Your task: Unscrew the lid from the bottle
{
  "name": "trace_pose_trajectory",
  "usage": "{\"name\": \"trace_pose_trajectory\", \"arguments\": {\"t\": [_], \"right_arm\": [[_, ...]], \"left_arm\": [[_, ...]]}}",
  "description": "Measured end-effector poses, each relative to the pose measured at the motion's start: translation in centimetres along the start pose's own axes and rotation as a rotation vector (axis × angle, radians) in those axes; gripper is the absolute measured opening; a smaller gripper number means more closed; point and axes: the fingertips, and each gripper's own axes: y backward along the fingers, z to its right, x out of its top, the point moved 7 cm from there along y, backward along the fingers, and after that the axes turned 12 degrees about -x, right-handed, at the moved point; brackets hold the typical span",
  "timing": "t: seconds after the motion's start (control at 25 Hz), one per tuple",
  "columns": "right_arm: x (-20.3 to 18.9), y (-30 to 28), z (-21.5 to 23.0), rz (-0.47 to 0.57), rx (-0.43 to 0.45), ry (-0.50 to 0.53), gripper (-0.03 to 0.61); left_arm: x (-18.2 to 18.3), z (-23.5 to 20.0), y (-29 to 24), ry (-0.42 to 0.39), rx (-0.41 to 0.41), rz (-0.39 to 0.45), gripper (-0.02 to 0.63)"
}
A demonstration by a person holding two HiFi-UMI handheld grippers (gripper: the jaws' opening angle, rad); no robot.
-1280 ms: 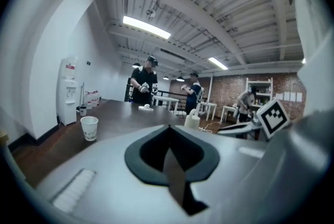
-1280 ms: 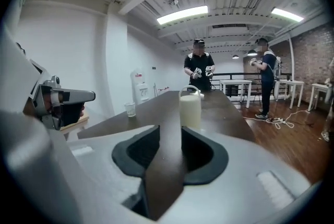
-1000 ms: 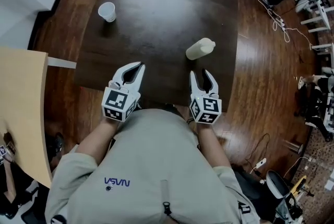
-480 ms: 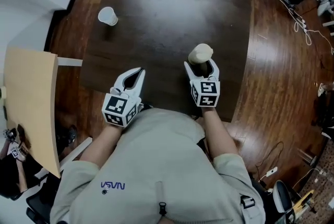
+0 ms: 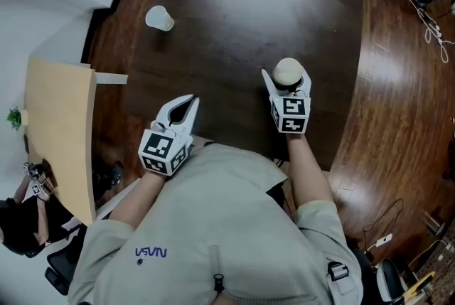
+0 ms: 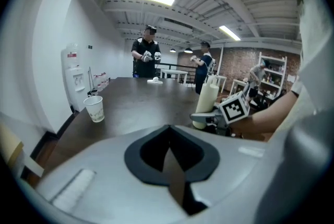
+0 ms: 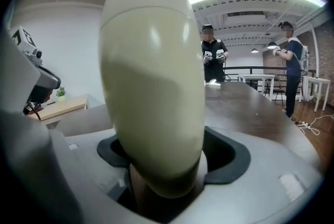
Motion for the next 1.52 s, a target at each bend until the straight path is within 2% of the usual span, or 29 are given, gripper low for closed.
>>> {"name": "trace_pose_trajectory", "arguments": {"t": [0.24,0.28,0.32,0.56,0.72,0.88,1.0,1.08,1.24,1.36,1.52], "right_arm": [[0.4,-0.5,-1.0,0.034,-0.013,0.041,0.355],[0.4,-0.5,-1.2,0.034,-0.011,0.049,0.313],[0.5,-0.5,-1.3,0.029,-0.006,0.056,0.305],[0.6,0.1,-0.6,-0.028,0.037,0.078,0.302],[1.8,1.4,-1.4,-0.046,0.157,0.081,0.302],[4.4,3.0,-3.1,-0.073,0.365,0.067,0.302],[6.4,4.5,-5.0,-0.113,0.576,0.05,0.302],[7.7,5.7,-6.3,-0.149,0.734,0.053,0.302],[10.4,8.5,-9.0,-0.221,1.05,0.095,0.302],[12.0,10.6,-10.7,-0.266,1.231,0.136,0.302],[13.6,12.1,-12.1,-0.31,1.379,0.206,0.302]], "left_arm": [[0.3,-0.9,1.0,-0.025,-0.006,-0.022,0.002],[0.5,-0.9,0.8,-0.031,-0.012,-0.021,0.002],[0.6,-0.9,0.7,-0.035,-0.016,-0.019,0.002],[1.5,-0.5,-0.1,-0.023,-0.028,0.038,0.002],[2.0,-0.5,-0.4,0.007,-0.051,0.087,0.002],[3.5,-0.6,-0.6,0.064,-0.102,0.152,0.002],[4.9,-0.4,-0.7,0.118,-0.214,0.208,0.003],[6.2,0.2,-0.8,0.132,-0.346,0.249,0.009],[10.0,1.6,-0.2,0.098,-0.615,0.322,0.207],[12.3,2.3,0.8,0.08,-0.799,0.346,0.285],[14.6,3.1,1.3,0.097,-1.014,0.378,0.329]]}}
